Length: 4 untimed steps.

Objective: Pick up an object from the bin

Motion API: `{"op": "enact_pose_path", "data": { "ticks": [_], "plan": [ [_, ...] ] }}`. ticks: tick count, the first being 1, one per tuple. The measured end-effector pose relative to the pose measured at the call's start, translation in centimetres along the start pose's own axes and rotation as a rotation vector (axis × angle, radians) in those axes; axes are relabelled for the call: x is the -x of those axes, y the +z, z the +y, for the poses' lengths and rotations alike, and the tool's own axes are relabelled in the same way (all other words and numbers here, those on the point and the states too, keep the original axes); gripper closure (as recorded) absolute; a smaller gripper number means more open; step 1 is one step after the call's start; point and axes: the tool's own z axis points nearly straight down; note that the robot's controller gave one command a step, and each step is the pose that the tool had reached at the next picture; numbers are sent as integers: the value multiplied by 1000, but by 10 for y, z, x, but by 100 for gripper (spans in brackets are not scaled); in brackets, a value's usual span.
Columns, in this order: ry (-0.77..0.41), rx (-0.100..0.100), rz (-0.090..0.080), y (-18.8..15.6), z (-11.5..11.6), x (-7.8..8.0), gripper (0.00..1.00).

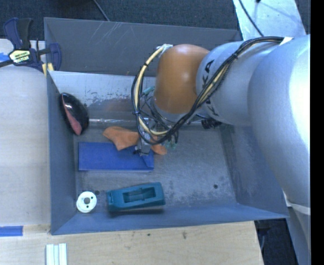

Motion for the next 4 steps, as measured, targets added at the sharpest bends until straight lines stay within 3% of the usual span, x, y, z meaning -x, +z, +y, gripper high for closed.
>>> {"op": "enact_pose_path", "data": {
  "ticks": [4],
  "plan": [
    [0, 0, -2, -38, 0, 2, 100]
  ]
}}
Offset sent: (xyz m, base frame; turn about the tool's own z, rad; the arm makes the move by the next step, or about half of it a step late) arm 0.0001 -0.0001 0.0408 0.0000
